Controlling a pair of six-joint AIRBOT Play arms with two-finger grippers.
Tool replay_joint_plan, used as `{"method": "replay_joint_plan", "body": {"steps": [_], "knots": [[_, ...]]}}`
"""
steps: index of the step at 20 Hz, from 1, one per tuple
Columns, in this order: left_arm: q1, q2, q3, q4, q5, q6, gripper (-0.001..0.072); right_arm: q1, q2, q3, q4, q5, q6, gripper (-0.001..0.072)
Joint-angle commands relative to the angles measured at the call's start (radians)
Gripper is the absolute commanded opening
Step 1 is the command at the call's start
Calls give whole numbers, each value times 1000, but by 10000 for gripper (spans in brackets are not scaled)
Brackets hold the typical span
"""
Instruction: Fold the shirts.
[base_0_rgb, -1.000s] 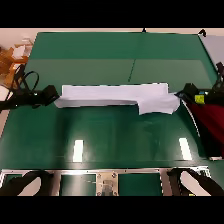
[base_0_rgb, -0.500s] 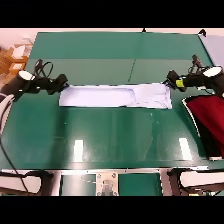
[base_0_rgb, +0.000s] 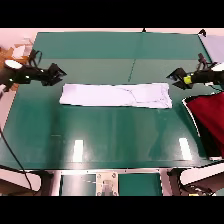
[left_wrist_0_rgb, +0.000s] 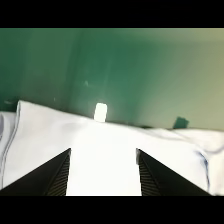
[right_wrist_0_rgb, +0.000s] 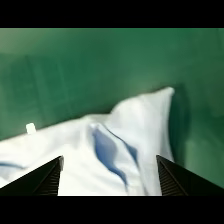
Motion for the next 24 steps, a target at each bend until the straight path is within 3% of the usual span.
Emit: {"method": "replay_joint_plan", "body": {"steps": [1,2,5,8,12,13,14,15,16,17,19,20,24], "knots": [[47,-2,63,-5,-209,4,477,-90,-47,26,3,195,-70,667],[44,-2,64,-9,-209,4,477,-99,-79,26,6,238,-93,709],[31,-2,64,-10,-201,4,477,-97,-177,26,18,308,-156,709],[30,-2,64,-29,-204,7,477,-81,-251,26,145,322,-249,709],[27,-2,65,-106,-213,56,476,-27,-290,41,180,303,-255,703],[19,-2,65,-117,-212,69,476,-17,-290,41,180,277,-255,611],[3,-2,65,-117,-213,77,475,-9,-290,48,182,256,-255,394],[-18,-2,65,-117,-212,85,475,-4,-290,56,183,245,-255,276],[-45,-2,65,-117,-206,98,471,-1,-290,68,183,246,-255,102],[-77,-2,65,-117,-198,105,381,0,-290,85,183,254,-254,21],[-153,-2,65,-117,-160,143,210,2,-287,143,182,299,-242,20],[-196,-2,65,-117,-130,158,60,3,-280,180,182,335,-232,20],[-422,-22,59,-76,116,180,30,16,-200,313,183,482,-157,20]]}}
